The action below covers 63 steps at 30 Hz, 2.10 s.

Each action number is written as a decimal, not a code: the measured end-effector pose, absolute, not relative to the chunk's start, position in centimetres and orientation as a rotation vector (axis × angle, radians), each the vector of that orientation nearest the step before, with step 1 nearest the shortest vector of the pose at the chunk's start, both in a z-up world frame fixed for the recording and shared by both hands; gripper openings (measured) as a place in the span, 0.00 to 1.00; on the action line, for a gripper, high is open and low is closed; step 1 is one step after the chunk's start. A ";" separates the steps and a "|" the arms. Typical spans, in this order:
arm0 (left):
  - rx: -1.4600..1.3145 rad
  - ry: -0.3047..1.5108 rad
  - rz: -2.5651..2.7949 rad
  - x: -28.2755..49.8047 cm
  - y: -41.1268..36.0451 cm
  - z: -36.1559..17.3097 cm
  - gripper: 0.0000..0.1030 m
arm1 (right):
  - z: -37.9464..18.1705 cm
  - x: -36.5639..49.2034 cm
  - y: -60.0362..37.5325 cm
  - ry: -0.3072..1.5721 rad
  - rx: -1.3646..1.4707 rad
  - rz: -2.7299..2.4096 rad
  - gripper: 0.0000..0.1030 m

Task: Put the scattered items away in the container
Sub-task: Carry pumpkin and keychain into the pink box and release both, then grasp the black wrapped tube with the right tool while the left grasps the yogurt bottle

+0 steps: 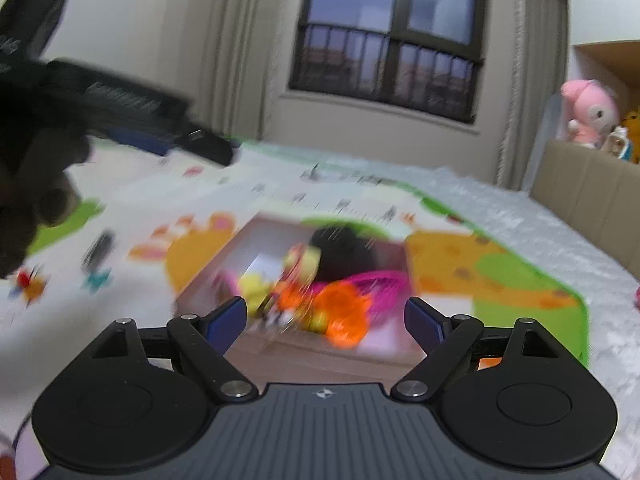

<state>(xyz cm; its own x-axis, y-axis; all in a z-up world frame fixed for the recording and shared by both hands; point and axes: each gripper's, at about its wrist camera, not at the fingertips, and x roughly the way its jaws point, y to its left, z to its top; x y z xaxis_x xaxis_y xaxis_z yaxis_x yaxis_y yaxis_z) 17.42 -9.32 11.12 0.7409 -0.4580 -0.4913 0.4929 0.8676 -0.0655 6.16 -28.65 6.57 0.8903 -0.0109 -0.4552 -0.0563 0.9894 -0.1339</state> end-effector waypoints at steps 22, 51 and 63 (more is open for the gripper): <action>-0.079 0.631 -0.161 6.5 7.3 0.3 1.00 | 5.7 11.6 -6.5 0.640 -0.222 0.427 0.40; 0.067 0.634 -0.111 14.8 7.8 2.3 1.00 | 4.0 3.6 -15.9 0.783 -0.195 0.292 0.17; 0.083 0.667 -0.083 16.0 7.5 1.2 0.54 | 2.2 -2.7 -21.3 0.766 -0.185 0.237 0.17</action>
